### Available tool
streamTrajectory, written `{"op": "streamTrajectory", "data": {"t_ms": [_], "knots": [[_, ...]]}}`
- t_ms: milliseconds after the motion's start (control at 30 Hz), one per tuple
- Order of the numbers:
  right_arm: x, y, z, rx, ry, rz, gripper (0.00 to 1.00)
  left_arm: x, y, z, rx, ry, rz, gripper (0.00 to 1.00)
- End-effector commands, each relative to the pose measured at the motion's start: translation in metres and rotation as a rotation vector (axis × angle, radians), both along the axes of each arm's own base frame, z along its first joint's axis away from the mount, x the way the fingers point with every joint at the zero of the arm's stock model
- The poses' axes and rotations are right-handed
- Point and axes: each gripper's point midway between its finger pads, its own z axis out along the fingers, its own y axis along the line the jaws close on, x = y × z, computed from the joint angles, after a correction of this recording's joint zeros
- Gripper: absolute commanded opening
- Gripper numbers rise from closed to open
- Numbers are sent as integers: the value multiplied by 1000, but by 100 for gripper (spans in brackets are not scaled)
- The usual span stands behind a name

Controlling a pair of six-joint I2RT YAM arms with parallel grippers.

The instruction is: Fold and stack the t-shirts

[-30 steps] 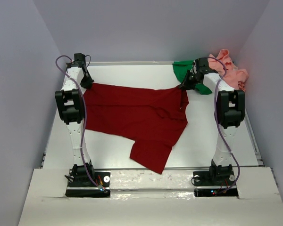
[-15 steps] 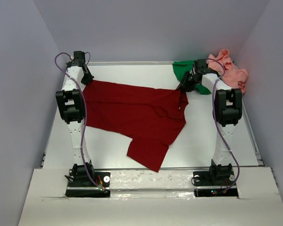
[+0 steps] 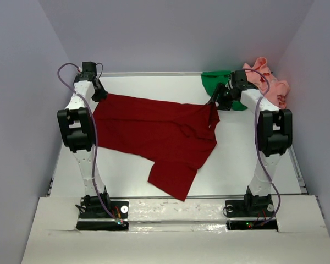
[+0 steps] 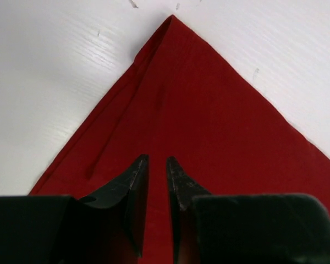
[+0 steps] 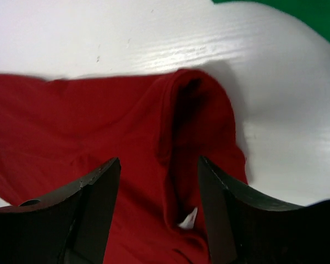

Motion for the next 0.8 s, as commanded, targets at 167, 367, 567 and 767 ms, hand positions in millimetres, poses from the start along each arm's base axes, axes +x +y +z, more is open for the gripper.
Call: {"op": "streamTrajectory", "data": {"t_ms": [167, 367, 567, 767], "knots": [[-56, -2, 60, 24, -76, 20, 64, -59, -30, 51, -76, -60, -68, 29], [-100, 1, 27, 54, 48, 34, 63, -101, -48, 24, -113, 60, -146, 29], [-107, 12, 11, 118, 96, 55, 61, -113, -57, 3, -142, 137, -205, 28], [-113, 21, 8, 153, 116, 78, 27, -127, -66, -21, -147, 238, -254, 27]]}}
